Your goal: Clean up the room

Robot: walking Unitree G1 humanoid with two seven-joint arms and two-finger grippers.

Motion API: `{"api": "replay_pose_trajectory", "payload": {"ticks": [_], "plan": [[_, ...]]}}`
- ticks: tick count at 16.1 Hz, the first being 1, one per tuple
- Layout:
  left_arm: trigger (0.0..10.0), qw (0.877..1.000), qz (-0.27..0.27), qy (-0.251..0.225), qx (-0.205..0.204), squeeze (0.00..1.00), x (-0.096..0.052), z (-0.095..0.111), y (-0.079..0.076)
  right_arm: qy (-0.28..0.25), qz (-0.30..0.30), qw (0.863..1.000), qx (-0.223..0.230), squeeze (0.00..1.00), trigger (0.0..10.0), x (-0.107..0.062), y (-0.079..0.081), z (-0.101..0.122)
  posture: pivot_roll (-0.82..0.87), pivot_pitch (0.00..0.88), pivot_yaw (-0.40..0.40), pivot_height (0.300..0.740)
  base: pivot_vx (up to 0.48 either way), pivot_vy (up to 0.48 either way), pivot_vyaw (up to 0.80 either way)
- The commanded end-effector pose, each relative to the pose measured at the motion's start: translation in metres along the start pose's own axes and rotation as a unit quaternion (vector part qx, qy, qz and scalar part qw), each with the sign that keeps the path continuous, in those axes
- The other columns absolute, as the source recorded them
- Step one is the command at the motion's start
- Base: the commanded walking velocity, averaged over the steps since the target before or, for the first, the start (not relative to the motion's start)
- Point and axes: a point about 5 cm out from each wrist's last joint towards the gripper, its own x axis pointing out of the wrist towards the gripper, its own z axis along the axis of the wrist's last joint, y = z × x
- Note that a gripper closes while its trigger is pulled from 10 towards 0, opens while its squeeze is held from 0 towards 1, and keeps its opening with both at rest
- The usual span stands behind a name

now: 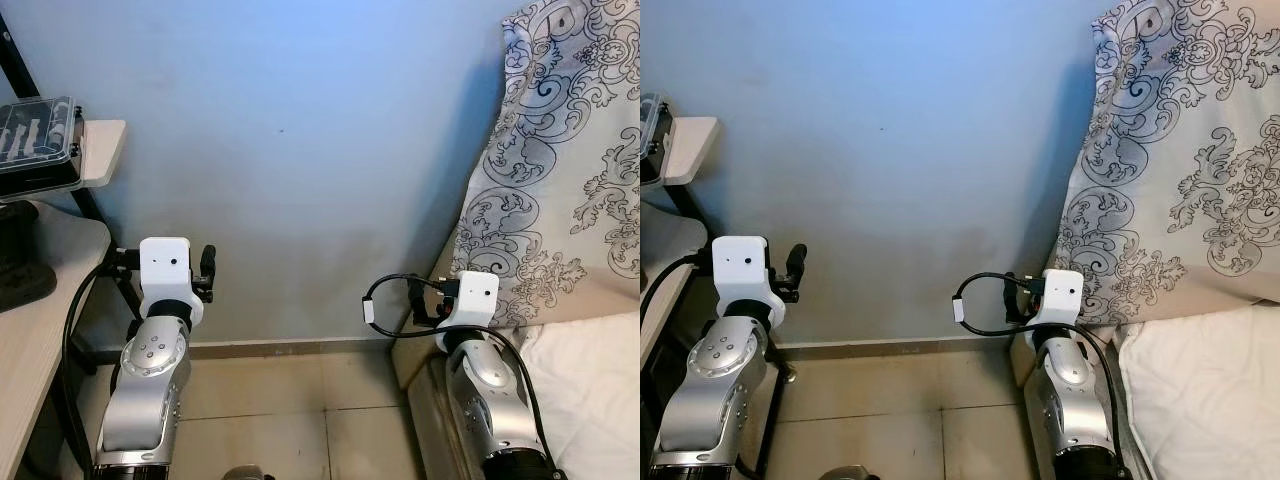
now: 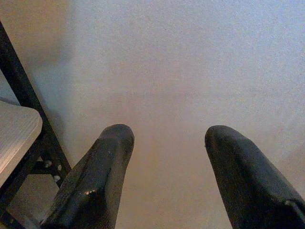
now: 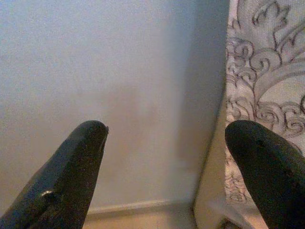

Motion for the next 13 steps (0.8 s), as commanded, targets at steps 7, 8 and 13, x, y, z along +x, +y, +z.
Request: {"api": "replay_pose_trajectory", "payload": {"ticks": [7, 8, 13], "plan": [[10.0, 0.995, -0.092, -0.025, -0.006, 0.0, 0.019, 0.014, -0.016, -0.061, 0.01, 0.998, 0.022, 0.0, 10.0, -0.002, 0.019, 0.028, 0.03, 0.0, -0.047, 0.74, 0.0, 0.0, 0.0], [10.0, 0.995, -0.091, -0.029, -0.005, 0.0, 0.018, 0.016, -0.016, -0.078, 0.003, 0.997, 0.023, 0.0, 10.0, -0.005, 0.017, 0.031, 0.03, 0.0, -0.047, 0.74, 0.0, 0.0, 0.0], [10.0, 0.988, -0.148, -0.042, 0.024, 0.0, -0.022, 0.009, -0.018, -0.064, -0.02, 0.998, 0.016, 0.0, 10.0, -0.038, -0.006, 0.012, 0.01, 0.0, -0.04, 0.74, 0.0, 0.0, 0.0]]}}
